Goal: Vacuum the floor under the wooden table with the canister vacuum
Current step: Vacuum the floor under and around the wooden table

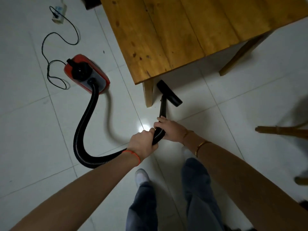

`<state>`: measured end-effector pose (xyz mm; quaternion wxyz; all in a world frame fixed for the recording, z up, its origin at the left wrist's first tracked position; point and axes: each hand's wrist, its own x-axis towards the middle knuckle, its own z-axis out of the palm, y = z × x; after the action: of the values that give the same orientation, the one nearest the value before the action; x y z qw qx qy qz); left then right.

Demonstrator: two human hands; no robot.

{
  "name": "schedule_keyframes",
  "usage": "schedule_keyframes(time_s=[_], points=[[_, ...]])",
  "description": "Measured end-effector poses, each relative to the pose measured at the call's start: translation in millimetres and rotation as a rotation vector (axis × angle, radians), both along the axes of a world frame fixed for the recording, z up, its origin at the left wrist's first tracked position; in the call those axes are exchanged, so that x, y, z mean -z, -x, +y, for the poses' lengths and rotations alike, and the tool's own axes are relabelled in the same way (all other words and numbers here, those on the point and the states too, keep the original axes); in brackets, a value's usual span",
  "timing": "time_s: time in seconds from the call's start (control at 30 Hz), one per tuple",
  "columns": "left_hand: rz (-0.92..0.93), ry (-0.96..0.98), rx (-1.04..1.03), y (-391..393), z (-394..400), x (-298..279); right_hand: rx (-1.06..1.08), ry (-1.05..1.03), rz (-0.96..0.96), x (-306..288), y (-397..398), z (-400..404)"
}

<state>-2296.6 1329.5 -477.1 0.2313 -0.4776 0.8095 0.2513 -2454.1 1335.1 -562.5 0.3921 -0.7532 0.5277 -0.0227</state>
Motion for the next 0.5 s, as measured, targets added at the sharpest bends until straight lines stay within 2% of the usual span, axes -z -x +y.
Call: schedule_keyframes(time_s=[0.2, 0.5], points=[[-0.006, -0.03, 0.108, -41.2, 16.9, -11.2, 0.163, 0.028, -0.067, -3.4, -44.5, 44.3], [-0.026, -0.005, 0.251, -52.1, 25.8, -23.7, 0.358, 0.061, 0.045, -13.4, -75.4, 76.5]])
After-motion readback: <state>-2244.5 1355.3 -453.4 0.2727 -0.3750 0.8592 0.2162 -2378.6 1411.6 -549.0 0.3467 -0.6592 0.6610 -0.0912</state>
